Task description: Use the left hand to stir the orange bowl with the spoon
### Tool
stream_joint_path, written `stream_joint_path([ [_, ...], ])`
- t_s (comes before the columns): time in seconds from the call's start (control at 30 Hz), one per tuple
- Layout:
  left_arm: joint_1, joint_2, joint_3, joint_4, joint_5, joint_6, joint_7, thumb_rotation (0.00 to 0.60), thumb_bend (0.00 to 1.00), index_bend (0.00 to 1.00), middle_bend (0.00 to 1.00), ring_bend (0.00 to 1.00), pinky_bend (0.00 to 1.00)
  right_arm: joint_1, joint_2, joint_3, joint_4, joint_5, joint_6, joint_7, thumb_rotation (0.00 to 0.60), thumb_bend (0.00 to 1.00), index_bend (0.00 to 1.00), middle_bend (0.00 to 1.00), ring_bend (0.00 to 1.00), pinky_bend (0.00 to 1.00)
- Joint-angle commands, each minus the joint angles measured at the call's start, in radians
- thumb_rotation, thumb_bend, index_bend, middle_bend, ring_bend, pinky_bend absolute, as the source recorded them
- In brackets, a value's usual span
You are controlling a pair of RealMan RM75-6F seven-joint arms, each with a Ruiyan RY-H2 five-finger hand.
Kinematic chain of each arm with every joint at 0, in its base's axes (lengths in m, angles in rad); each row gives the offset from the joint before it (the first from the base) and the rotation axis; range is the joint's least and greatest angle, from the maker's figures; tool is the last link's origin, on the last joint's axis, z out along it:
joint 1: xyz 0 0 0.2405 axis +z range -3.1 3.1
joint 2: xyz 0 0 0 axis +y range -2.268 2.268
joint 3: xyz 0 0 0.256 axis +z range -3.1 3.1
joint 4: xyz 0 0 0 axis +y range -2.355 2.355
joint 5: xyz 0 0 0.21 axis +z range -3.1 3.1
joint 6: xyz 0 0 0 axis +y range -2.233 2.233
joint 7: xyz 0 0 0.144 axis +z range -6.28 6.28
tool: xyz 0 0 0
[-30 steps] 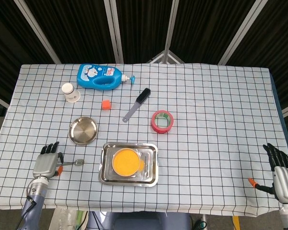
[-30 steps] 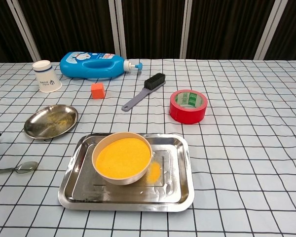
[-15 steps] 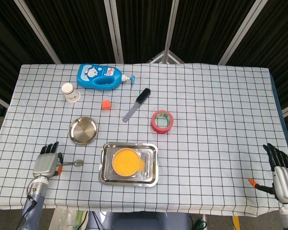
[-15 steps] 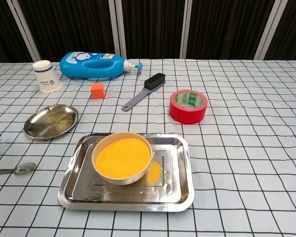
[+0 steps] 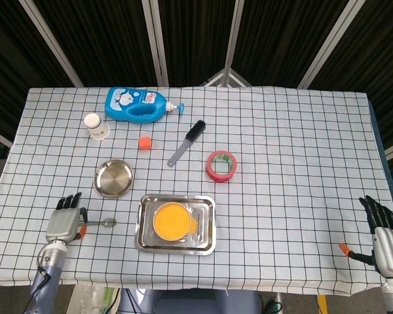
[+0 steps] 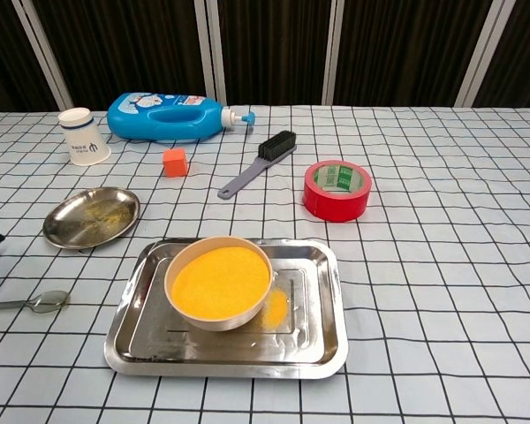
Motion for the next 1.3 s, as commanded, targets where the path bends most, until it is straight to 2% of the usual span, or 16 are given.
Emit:
stream_joint_path([
  [0.03, -0.003, 0.024, -0.012, -0.044, 0.02, 0.017, -0.008, 0.6, 0.54, 0.5, 0.0, 0.0, 0.03, 0.0, 0.0, 0.0, 0.0, -0.001, 0.0, 0.0, 0.6, 0.2, 0.0, 0.0, 0.0, 0.0],
  [0.33, -0.023, 0.127, -0.032, -0.232, 0.06, 0.057, 0.033, 0.6, 0.54, 0.51, 0.0, 0.0, 0.03, -0.002, 0.0, 0.0, -0.002, -0.001, 0.004, -0.003, 0.6, 0.2, 0.0, 0.0, 0.0, 0.0],
  [0.67, -0.076, 0.162, -0.081, -0.369, 0.063, 0.082, 0.099, 0.6, 0.54, 0.52, 0.0, 0.0, 0.03, -0.002, 0.001, 0.0, 0.0, 0.001, 0.003, 0.0, 0.6, 0.2, 0.0, 0.0, 0.0, 0.0],
  [1.0, -0.148, 0.124, -0.135, -0.448, 0.024, 0.098, 0.175, 0.6, 0.54, 0.52, 0.0, 0.0, 0.03, -0.002, 0.002, 0.002, 0.0, 0.002, 0.003, 0.005, 0.6, 0.2, 0.0, 0.0, 0.0, 0.0],
  [1.3, -0.239, -0.005, -0.158, -0.466, -0.047, 0.131, 0.278, 0.6, 0.54, 0.52, 0.0, 0.0, 0.03, -0.002, 0.003, 0.004, 0.0, 0.006, 0.001, 0.01, 0.6, 0.2, 0.0, 0.0, 0.0, 0.0],
])
